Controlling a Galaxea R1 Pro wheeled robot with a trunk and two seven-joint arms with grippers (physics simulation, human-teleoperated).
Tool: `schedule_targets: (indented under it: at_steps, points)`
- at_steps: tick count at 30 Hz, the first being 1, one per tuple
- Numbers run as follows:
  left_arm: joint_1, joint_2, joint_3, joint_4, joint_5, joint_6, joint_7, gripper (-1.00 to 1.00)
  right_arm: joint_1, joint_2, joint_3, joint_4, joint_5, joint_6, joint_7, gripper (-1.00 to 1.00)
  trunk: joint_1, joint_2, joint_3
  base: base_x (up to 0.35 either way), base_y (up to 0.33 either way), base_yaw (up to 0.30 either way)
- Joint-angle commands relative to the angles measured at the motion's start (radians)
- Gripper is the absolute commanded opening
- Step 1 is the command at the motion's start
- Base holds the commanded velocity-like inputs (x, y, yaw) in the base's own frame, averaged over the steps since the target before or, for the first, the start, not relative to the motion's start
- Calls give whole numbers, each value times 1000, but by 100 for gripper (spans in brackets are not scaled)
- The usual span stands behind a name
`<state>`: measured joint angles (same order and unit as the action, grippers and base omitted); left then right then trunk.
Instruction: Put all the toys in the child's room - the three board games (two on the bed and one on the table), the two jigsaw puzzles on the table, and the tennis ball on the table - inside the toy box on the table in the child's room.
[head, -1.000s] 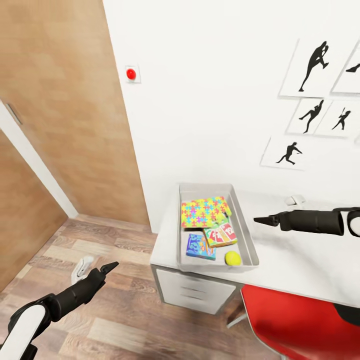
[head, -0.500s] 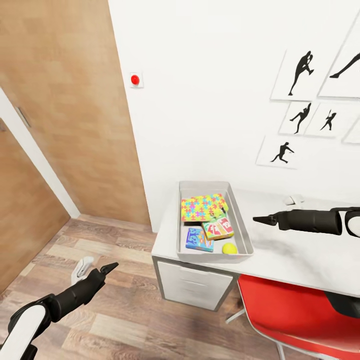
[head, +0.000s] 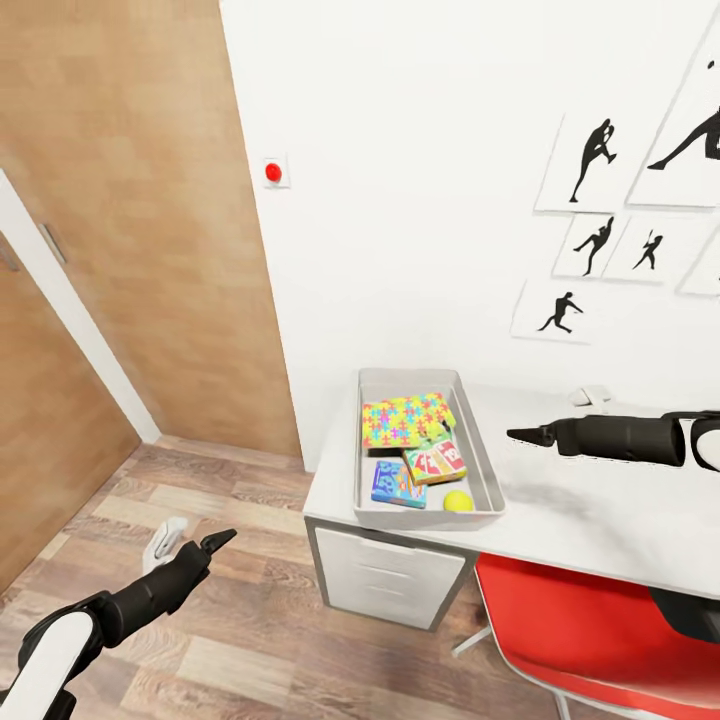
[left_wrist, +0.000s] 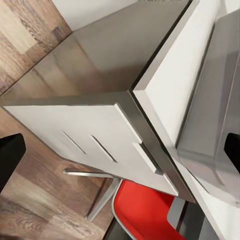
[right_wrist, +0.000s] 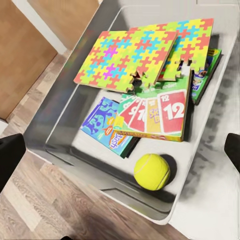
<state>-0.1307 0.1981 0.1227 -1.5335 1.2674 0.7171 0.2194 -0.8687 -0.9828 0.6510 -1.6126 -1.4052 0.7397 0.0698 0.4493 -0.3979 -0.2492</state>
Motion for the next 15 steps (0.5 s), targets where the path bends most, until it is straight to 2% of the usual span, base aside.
schedule_targets:
  at_steps: [1,5,15]
  points:
    - [-1,0,1,0,11,4,9,100,-3,-1,-7,0,3,2,-1,100,1,-2,0,-2,0,0]
    - [-1,0,1,5,10,3,9,100,-2,6,-55,0,1,10,-27,100,1,-2,6,-1,0,0]
    - [-3,-4,-4,34,9,3,9,100,12,24,-86,1,-4,14,-43,100,1,-2,23,0,0,0]
